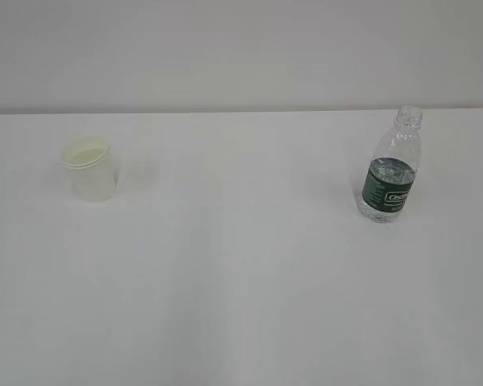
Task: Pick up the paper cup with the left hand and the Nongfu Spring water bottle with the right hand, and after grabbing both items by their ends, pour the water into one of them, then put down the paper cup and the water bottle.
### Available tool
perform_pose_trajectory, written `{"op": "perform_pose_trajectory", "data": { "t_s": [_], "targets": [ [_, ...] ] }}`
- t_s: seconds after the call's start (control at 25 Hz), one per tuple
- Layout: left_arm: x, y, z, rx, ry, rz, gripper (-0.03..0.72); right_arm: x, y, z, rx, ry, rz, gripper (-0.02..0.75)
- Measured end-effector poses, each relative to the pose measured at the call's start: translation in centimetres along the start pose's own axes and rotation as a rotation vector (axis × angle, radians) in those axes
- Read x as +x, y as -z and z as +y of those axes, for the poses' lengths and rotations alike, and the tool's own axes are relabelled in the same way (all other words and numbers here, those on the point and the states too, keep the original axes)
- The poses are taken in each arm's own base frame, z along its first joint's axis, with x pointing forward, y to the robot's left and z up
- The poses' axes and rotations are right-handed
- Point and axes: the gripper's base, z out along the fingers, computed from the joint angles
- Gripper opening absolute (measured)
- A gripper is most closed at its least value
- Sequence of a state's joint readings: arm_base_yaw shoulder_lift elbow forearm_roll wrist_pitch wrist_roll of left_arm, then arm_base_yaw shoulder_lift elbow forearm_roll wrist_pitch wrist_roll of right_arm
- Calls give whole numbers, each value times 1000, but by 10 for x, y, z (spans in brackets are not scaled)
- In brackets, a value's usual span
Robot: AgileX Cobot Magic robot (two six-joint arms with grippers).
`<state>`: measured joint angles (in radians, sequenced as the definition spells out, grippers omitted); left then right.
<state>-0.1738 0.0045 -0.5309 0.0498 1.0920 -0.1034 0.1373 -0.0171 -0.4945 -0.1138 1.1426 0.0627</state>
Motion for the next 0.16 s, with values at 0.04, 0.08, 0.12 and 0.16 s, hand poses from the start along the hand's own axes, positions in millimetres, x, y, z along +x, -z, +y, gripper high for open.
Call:
{"op": "perform_pose_trajectory", "data": {
  "t_s": [0.04, 0.08, 0.12, 0.16],
  "targets": [
    [0, 0, 0, 0, 0, 0, 431, 0, 0, 0, 2, 1, 0, 588],
    [0, 0, 0, 1, -1, 0, 431, 0, 0, 0, 1, 1, 0, 588],
    [0, 0, 0, 1, -1, 0, 431, 0, 0, 0, 1, 1, 0, 588],
    [0, 0, 0, 1, -1, 0, 431, 0, 0, 0, 1, 1, 0, 588]
  ]
}}
